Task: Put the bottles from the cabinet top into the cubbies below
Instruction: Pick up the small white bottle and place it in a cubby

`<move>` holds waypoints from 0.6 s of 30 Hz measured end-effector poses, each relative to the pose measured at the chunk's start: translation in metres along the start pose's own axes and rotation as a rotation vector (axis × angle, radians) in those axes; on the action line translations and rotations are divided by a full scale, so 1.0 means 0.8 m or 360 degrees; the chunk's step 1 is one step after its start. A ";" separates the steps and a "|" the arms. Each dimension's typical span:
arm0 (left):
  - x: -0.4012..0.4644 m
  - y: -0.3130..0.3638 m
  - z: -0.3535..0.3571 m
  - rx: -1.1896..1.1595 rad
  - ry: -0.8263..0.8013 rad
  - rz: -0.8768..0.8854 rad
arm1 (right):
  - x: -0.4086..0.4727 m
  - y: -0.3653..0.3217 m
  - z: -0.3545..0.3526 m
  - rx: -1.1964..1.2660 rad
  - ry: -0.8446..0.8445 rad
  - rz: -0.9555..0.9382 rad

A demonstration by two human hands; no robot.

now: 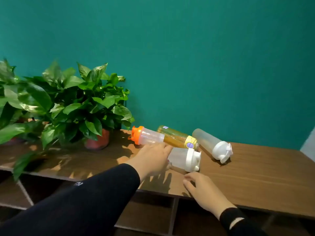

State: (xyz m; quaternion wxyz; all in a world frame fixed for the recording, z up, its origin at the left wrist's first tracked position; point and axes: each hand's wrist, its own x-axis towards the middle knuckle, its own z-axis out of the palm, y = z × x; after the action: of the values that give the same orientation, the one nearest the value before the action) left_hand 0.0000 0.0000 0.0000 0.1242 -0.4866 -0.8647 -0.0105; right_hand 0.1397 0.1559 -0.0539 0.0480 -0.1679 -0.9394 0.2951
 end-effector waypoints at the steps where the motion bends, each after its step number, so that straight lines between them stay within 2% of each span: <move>1: 0.012 0.001 0.012 -0.0028 -0.0047 -0.0024 | 0.004 0.010 0.005 0.0040 -0.0026 0.0048; 8: 0.092 0.006 0.081 -0.0101 -0.0237 0.0035 | 0.028 0.052 0.036 0.0257 0.0218 0.0160; 14: 0.093 0.003 0.110 -0.0239 0.0038 -0.0045 | 0.043 0.044 0.043 0.0611 0.0372 0.0235; 16: 0.072 -0.001 0.105 -0.0493 0.0150 -0.0153 | 0.042 0.037 0.045 0.0882 0.0431 0.0246; 18: 0.041 0.001 0.088 -0.0955 0.0255 -0.0297 | 0.032 0.022 0.045 0.1315 0.0411 0.0223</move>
State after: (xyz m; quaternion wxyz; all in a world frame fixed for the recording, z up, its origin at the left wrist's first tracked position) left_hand -0.0300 0.0381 -0.0610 0.0413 -0.4177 -0.8514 -0.3145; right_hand 0.1137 0.1590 -0.0938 0.2080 -0.2334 -0.7151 0.6253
